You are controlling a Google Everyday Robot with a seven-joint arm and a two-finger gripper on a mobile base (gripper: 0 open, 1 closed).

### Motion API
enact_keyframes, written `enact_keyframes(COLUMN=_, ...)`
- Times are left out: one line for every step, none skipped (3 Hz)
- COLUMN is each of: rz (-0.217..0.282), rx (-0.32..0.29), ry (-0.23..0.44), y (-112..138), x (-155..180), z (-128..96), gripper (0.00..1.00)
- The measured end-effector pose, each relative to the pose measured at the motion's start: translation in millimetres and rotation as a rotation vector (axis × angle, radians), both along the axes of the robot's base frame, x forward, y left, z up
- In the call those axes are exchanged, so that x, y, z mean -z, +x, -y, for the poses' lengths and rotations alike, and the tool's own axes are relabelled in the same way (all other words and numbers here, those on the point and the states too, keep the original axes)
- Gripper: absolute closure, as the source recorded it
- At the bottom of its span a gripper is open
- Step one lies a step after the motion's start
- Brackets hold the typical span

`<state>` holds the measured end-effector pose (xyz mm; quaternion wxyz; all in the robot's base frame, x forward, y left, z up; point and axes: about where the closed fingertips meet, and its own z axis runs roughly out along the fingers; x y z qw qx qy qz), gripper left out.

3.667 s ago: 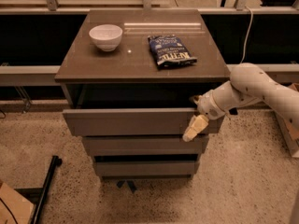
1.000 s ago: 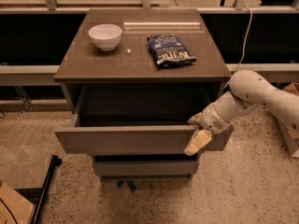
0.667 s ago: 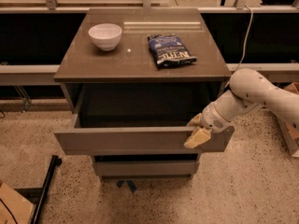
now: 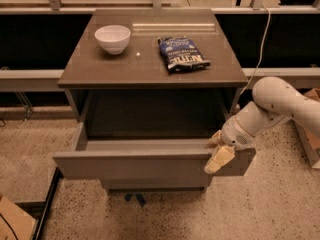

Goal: Open top drawer

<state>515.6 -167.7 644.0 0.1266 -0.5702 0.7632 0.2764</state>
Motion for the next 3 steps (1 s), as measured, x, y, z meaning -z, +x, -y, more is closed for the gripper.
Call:
enact_keyframes(rz=-0.009, rx=0.000, ry=0.000, y=-5.2, x=-0.6, z=1.5, gripper=0.00)
enact_keyframes(rz=-0.109, rx=-0.002, ry=-0.003, y=-69.3, x=-8.4, z=18.9, gripper=0.00)
enact_keyframes(rz=-0.109, rx=-0.002, ry=-0.003, y=-66.5, x=-8.4, z=19.3, gripper=0.00)
